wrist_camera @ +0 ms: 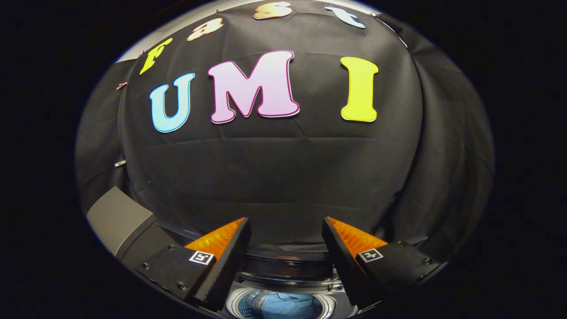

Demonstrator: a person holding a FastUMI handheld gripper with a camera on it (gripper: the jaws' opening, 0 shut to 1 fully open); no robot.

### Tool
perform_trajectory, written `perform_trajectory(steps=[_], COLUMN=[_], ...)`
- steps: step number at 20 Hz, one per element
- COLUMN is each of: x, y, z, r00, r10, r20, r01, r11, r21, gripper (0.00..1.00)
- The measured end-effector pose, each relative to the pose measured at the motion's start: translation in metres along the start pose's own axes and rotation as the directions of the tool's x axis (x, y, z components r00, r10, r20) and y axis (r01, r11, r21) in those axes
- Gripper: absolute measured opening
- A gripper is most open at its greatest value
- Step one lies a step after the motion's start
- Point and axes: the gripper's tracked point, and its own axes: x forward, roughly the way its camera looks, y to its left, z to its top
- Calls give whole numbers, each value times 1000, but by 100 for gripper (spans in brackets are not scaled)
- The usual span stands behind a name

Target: Put the clothes into the washing machine and then close the washing machine lid.

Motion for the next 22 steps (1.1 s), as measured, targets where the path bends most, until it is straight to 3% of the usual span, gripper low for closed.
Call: perform_trajectory(steps=[12,22], x=[-44,-88], y=[3,10], z=[-20,-56], r00=[993,990], r10=[-110,-127], r20=[-38,-57], r01=[110,127], r11=[994,992], r21=[0,-4], gripper=[100,100])
